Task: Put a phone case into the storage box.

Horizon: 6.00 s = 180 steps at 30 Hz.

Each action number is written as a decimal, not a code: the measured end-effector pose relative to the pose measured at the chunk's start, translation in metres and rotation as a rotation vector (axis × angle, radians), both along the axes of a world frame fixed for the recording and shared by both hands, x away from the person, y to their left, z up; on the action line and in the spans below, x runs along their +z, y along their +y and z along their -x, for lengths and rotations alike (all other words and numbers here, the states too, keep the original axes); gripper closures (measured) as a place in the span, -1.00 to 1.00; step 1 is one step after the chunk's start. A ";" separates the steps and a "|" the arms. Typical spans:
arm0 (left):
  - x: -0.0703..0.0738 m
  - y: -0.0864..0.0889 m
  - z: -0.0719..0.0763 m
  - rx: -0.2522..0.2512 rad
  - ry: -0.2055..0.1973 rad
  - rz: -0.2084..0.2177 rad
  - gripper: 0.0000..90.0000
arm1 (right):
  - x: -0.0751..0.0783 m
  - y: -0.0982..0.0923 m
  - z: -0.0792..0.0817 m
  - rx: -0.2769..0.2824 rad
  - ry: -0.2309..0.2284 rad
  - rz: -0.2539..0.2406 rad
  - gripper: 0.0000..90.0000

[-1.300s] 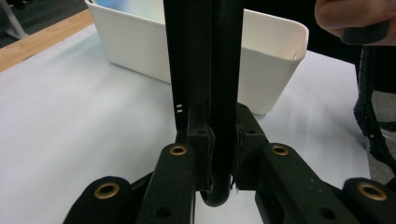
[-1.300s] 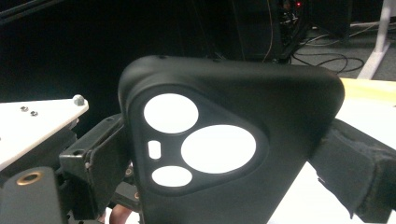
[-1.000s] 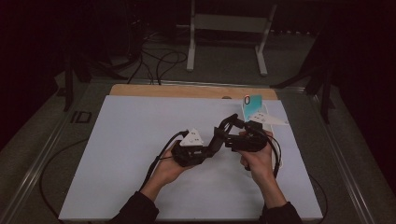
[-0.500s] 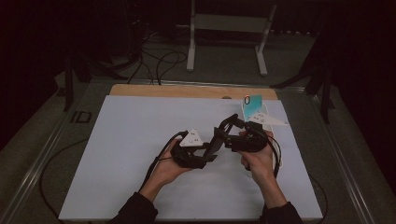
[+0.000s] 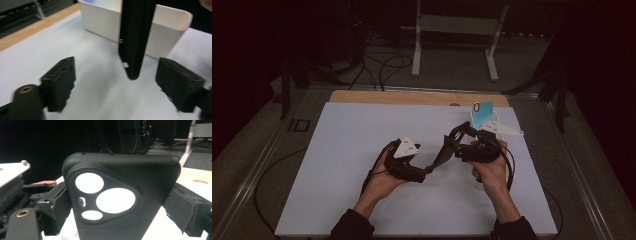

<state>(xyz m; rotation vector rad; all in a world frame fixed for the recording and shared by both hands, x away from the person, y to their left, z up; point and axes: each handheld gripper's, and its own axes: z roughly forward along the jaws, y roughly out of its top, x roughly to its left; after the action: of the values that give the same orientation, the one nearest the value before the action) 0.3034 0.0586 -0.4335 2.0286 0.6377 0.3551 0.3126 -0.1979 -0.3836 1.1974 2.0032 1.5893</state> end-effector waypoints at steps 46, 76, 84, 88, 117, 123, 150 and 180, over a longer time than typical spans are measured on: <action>-0.038 0.141 0.037 0.381 -0.026 0.021 -1.00 | 0.001 -0.006 -0.001 -0.026 -0.004 0.031 -0.69; -0.056 0.175 0.064 0.481 -0.059 0.024 -1.00 | 0.015 -0.018 -0.021 -0.090 0.006 0.058 -0.69; -0.056 0.176 0.065 0.482 -0.061 0.019 -1.00 | 0.023 -0.025 -0.034 -0.118 0.013 0.047 -0.69; -0.056 0.177 0.066 0.486 -0.059 0.021 -1.00 | 0.026 -0.029 -0.042 -0.145 0.013 0.043 -0.69; -0.055 0.175 0.066 0.486 -0.065 0.038 -0.99 | 0.042 -0.045 -0.066 -0.300 -0.032 0.073 -0.69; -0.056 0.175 0.066 0.488 -0.062 0.040 -0.99 | 0.043 -0.049 -0.069 -0.344 -0.037 0.097 -0.69; -0.056 0.176 0.066 0.488 -0.061 0.044 -0.99 | 0.034 -0.068 -0.086 -0.486 -0.014 0.201 -0.69; -0.055 0.176 0.067 0.485 -0.063 0.054 -0.99 | 0.022 -0.068 -0.100 -0.517 0.016 0.300 -0.70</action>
<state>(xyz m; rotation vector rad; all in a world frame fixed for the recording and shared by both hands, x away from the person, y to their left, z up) 0.2368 0.2345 -0.4887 1.7873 1.0881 0.6749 0.4126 -0.2657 -0.3619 1.4501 1.6747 0.9952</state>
